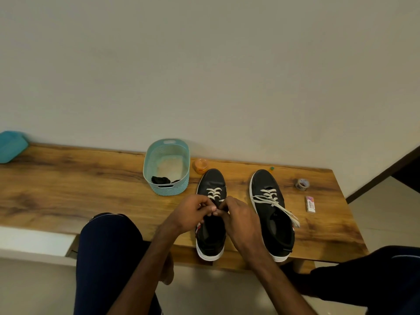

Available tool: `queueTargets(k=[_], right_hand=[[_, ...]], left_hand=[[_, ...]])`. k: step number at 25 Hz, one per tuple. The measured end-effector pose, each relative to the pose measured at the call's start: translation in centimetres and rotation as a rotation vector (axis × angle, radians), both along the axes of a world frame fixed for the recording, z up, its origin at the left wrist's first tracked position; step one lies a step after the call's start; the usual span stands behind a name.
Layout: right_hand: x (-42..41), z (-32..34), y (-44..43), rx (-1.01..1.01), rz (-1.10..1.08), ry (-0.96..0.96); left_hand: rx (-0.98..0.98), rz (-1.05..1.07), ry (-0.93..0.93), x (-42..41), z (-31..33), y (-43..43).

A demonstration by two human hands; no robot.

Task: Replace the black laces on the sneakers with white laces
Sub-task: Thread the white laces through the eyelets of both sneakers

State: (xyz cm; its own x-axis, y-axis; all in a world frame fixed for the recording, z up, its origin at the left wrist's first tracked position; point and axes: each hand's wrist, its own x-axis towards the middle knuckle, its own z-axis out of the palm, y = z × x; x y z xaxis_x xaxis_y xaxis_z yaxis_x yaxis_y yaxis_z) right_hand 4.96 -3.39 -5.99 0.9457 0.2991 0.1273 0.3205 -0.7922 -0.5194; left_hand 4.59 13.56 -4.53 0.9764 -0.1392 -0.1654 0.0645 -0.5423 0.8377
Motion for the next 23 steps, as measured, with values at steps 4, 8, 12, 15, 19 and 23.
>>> queueTargets(k=[4,8,12,15,19,23], right_hand=[[0.3,-1.5,0.0,0.068,-0.074,0.109],[0.2,-3.2,0.0,0.082,-0.07,0.129],[-0.1,-3.5,0.2,0.02,-0.071,0.095],[0.0,-3.8,0.2,0.032,-0.076,0.104],[0.1,-4.0,-0.2,0.093,-0.085,0.111],[0.1,-4.4,0.0,0.138,-0.094,0.108]], left_hand=[[0.127,0.209,-0.06,0.7,-1.4,0.6],[0.261,0.274,-0.026,1.0,-2.8,-0.5],[0.302,0.251,-0.054,1.3,-4.0,-1.4],[0.298,0.26,-0.073,1.5,-4.7,-2.0],[0.299,0.326,-0.075,1.6,-5.2,-3.0],[0.345,0.336,-0.065,1.6,-5.5,-3.2]])
